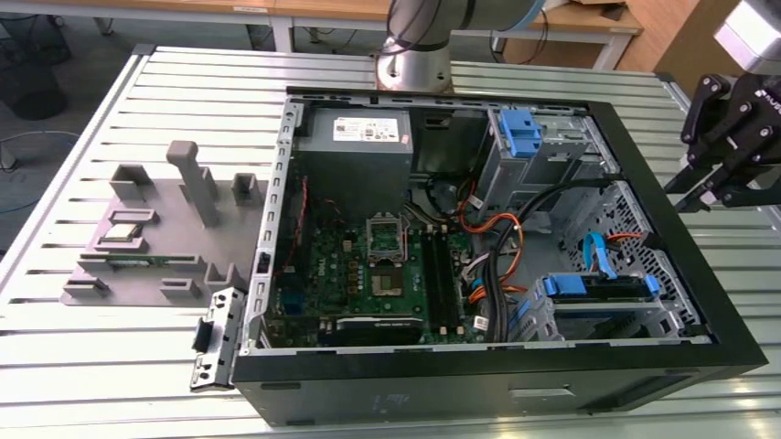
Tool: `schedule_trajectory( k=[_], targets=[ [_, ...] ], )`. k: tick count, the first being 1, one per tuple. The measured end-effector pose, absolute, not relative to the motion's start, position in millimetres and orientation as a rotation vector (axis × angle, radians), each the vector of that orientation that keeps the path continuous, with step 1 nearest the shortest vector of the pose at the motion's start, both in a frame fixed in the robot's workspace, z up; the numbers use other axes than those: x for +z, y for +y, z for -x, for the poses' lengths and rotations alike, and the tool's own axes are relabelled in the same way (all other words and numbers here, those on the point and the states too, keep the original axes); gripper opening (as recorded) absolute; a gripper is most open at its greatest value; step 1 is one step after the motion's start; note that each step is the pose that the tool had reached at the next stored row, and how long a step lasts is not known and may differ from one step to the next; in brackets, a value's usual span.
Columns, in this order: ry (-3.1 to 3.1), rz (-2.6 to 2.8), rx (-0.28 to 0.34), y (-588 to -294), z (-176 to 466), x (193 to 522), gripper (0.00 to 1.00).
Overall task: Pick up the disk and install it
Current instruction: 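Insert the second disk wire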
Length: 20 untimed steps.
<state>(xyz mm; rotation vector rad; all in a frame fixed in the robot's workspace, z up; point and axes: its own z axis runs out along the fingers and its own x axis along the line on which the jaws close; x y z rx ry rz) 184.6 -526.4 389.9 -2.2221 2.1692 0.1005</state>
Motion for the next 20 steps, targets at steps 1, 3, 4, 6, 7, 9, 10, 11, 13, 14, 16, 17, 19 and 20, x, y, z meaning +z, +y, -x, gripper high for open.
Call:
schedule_trajectory(
  k=[1,3,4,6,7,9,10,11,13,14,16,17,19,20],
  targets=[
    [2.169,2.222,0.101,-527.1,-184.6,388.9,0.29],
    [2.169,2.222,0.100,-528.3,-184.5,387.2,0.29],
    [2.169,2.222,0.100,-528.7,-184.5,386.7,0.29],
    [2.169,2.222,0.101,-529.1,-184.5,386.4,0.29],
    [2.169,2.222,0.100,-529.3,-184.5,386.2,0.29],
    [2.169,2.222,0.100,-529.6,-184.5,385.8,0.29],
    [2.169,2.222,0.100,-530.4,-184.5,385.0,0.29],
    [2.169,2.222,0.100,-531.1,-184.5,384.4,0.29],
    [2.169,2.222,0.100,-531.2,-184.5,384.4,0.29],
    [2.169,2.222,0.101,-531.2,-184.5,384.4,0.29],
    [2.169,2.222,0.101,-531.2,-184.5,384.3,0.29],
    [2.169,2.222,0.101,-531.3,-184.5,384.3,0.29],
    [2.169,2.222,0.100,-532.2,-184.5,384.0,0.29],
    [2.169,2.222,0.100,-532.7,-184.5,383.6,0.29]
  ],
)
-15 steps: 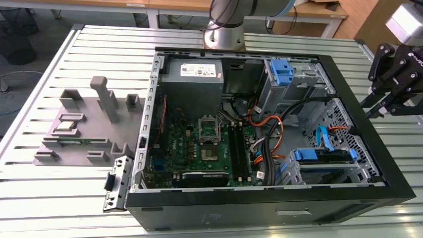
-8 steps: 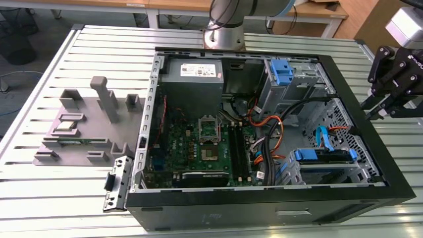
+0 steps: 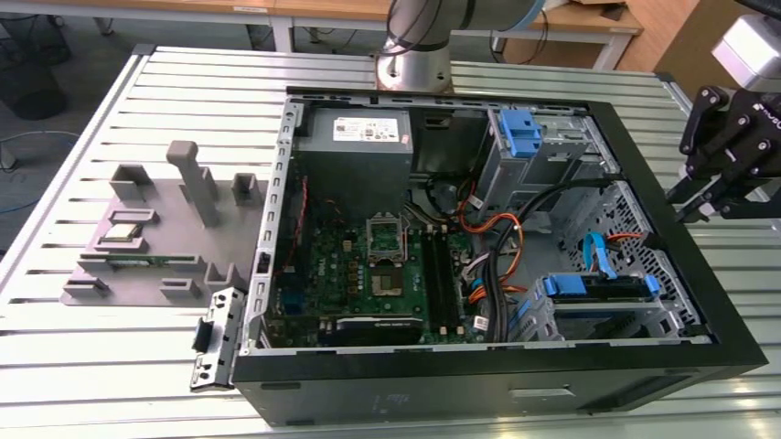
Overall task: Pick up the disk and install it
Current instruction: 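Insert the second disk wire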
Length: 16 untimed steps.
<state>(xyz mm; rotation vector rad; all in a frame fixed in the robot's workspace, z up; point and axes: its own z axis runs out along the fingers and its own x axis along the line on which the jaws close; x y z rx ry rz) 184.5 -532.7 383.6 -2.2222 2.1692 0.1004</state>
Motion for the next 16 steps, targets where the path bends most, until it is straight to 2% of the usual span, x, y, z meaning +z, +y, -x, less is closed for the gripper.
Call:
schedule_trajectory(
  k=[16],
  targets=[
    [2.183,2.242,0.069,-534,-178,369,0.29]
  ],
)
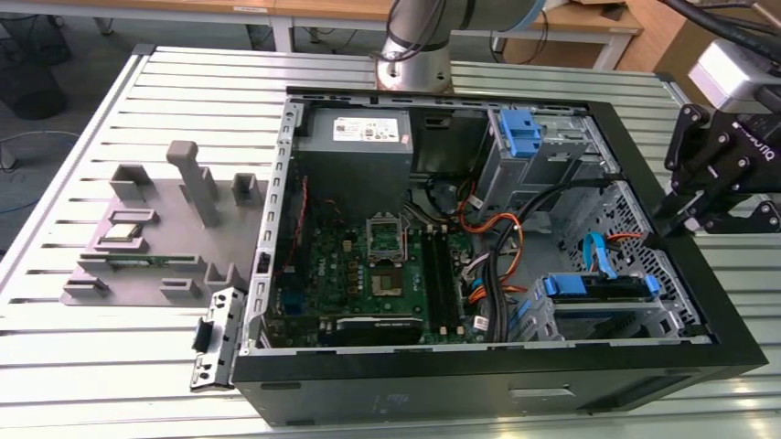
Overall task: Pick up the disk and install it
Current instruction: 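Insert the second disk wire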
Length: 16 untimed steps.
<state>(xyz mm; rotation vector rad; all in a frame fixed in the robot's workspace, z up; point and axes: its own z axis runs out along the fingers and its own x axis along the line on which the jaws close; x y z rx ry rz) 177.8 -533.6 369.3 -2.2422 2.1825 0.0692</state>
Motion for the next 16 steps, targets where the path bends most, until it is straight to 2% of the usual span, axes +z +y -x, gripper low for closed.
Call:
schedule_trajectory(
  k=[16],
  targets=[
    [2.187,2.250,0.064,-533.6,-177.8,365.4,0.29]
  ],
)
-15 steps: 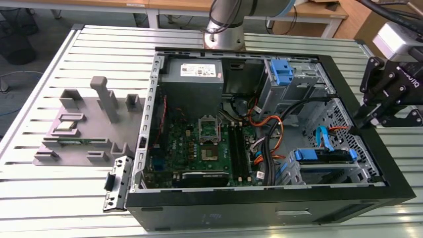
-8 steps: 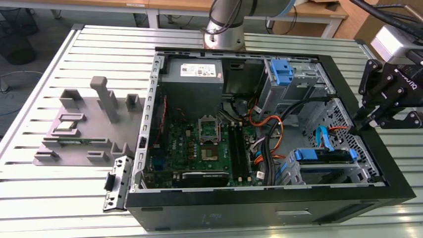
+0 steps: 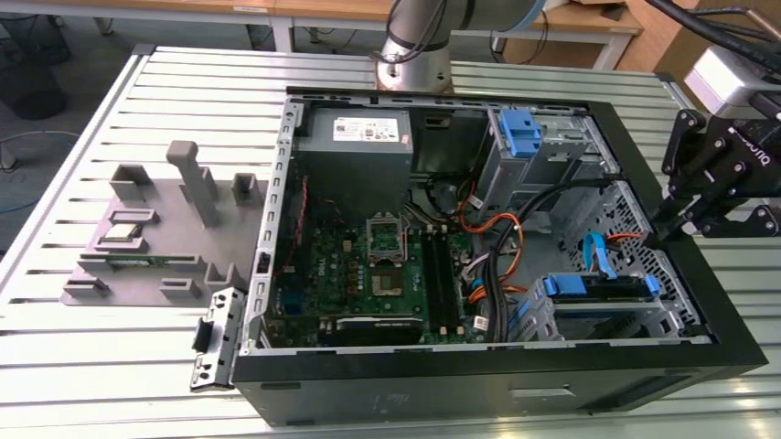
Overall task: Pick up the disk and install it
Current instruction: 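Insert the second disk wire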
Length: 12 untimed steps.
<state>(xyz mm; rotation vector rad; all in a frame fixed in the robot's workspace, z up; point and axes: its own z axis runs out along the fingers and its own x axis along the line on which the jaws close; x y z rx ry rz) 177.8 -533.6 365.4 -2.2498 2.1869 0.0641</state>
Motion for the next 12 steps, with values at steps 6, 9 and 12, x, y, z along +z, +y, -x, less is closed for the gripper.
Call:
schedule_trajectory(
  k=[6,9,12],
  targets=[
    [2.187,2.250,0.064,-533.6,-177.8,365.3,0.48],
    [2.187,2.250,0.064,-533.6,-177.8,365.4,0.55],
    [2.187,2.250,0.065,-533.6,-177.8,363.3,0.55]
  ],
)
